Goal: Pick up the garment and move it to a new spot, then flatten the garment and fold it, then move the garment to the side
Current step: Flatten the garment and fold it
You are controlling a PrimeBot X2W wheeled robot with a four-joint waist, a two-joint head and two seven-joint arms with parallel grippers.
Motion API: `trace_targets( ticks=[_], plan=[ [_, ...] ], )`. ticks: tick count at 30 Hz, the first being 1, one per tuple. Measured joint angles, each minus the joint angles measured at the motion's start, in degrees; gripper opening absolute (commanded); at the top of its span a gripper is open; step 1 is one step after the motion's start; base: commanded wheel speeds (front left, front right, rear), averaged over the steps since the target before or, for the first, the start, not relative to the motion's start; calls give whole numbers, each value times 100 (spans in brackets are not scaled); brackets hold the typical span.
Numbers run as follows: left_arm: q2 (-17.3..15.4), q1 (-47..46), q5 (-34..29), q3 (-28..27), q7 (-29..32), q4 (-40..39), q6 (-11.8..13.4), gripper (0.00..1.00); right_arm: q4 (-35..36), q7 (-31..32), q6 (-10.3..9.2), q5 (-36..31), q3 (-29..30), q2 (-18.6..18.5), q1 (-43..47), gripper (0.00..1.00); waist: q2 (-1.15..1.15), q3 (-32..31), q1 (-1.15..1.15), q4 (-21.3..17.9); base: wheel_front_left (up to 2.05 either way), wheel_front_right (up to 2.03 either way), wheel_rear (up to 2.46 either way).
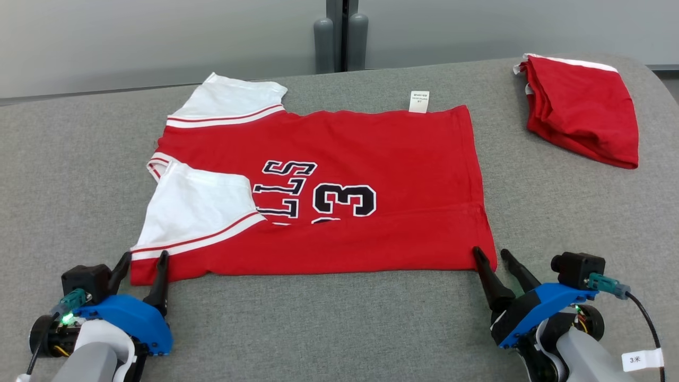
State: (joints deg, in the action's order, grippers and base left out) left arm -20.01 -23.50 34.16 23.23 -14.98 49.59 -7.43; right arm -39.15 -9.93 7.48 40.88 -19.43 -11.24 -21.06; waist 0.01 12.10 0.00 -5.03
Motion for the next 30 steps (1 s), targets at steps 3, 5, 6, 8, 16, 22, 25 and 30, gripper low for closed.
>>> trace_targets(
  ticks=[3, 5, 6, 8, 16, 22, 25, 30],
  plan=[
    [45, 76, 15, 10, -11, 105, 0, 100, -192, -26, 0, -62, -56, 53, -58, 100, 0, 0, 0, 46, 0, 0, 0],
    [105, 99, 57, 58, -26, 186, 0, 100, -319, -25, 0, -102, -79, 88, -137, 100, -1, 7, 0, 74, 0, 0, 0],
    [119, 86, 70, 100, -24, 214, 0, 100, -380, -33, 0, -102, -90, 111, -157, 100, -1, 3, 0, 91, 0, 0, 0],
    [167, 71, 136, 155, -25, 227, 0, 100, -477, -37, 0, -101, -133, 153, -211, 74, -1, -12, 0, 124, 0, 0, 0],
    [292, 103, 489, 368, 0, 283, -2, 0, -634, -202, 0, 138, -322, 249, -194, 0, -1, -304, 1, 289, 0, 0, 0],
    [271, 554, 521, -19, 0, -275, -2, 0, -350, -354, 0, 435, -414, 104, 247, 0, -1, -685, 0, 456, 0, 0, 0],
    [277, 1010, 390, -276, 0, -701, 53, 0, -126, -383, 0, 506, -445, 12, 489, 0, -1, -802, 0, 503, 0, 0, 0],
    [423, 2016, 201, -776, -1, -1533, 244, 0, 361, -393, 1, 502, -536, -268, 954, 0, -1, -898, 0, 508, 0, 0, 0]
  ],
)
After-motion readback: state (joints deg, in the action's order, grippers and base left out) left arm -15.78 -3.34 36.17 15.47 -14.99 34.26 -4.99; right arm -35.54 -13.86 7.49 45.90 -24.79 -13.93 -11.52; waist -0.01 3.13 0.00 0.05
